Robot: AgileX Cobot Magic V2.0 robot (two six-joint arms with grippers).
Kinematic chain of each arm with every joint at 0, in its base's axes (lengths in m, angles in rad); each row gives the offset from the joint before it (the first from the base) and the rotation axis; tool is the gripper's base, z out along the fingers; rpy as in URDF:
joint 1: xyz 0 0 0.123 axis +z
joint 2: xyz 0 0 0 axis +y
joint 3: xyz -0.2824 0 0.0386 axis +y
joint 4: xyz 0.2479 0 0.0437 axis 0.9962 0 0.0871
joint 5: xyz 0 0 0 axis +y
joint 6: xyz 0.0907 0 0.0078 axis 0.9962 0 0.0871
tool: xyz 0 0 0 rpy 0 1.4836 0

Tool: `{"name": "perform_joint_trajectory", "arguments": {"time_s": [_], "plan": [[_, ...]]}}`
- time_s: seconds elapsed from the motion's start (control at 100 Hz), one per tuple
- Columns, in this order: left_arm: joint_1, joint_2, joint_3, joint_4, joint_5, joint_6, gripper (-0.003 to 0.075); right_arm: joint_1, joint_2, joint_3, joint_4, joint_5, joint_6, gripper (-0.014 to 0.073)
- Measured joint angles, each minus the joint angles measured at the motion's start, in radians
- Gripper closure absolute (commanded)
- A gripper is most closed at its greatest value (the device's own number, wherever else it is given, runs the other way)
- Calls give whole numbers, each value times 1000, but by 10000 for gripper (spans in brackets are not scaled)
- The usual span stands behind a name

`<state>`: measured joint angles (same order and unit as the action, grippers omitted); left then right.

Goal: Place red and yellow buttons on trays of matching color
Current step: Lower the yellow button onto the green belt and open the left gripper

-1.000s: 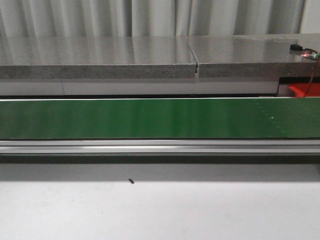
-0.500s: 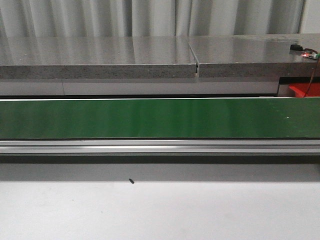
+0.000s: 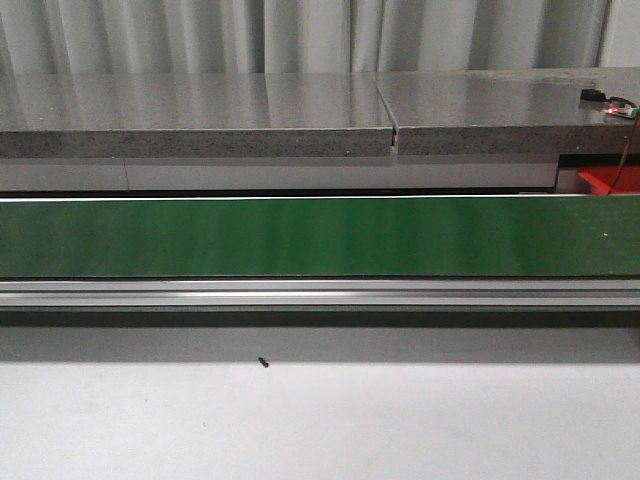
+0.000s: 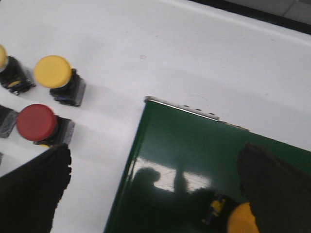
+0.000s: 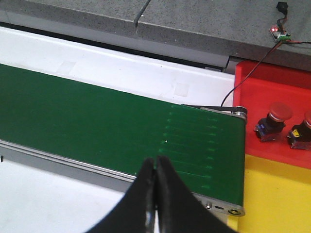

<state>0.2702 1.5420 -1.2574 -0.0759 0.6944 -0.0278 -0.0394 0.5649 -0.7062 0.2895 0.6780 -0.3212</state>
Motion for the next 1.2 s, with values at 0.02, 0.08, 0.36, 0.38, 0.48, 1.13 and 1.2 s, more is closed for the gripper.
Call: {"name": "perform_joint_trajectory", "arguments": {"time_s": [0.02, 0.08, 0.36, 0.38, 0.48, 1.13, 1.2], "plan": [[17, 0, 0, 2, 2, 0, 61, 0, 0, 0, 0, 0, 0, 662], [48, 0, 0, 10, 2, 0, 62, 0, 0, 0, 0, 0, 0, 662], [256, 0, 0, 41, -32, -9, 62, 0, 0, 0, 0, 0, 0, 662], [263, 0, 0, 41, -34, -10, 62, 0, 0, 0, 0, 0, 0, 662], [313, 19, 0, 45, -72, -17, 62, 0, 0, 0, 0, 0, 0, 662], [376, 270, 0, 51, -182, -48, 62, 0, 0, 0, 0, 0, 0, 662], [376, 288, 0, 51, -198, -48, 62, 0, 0, 0, 0, 0, 0, 662]]}}
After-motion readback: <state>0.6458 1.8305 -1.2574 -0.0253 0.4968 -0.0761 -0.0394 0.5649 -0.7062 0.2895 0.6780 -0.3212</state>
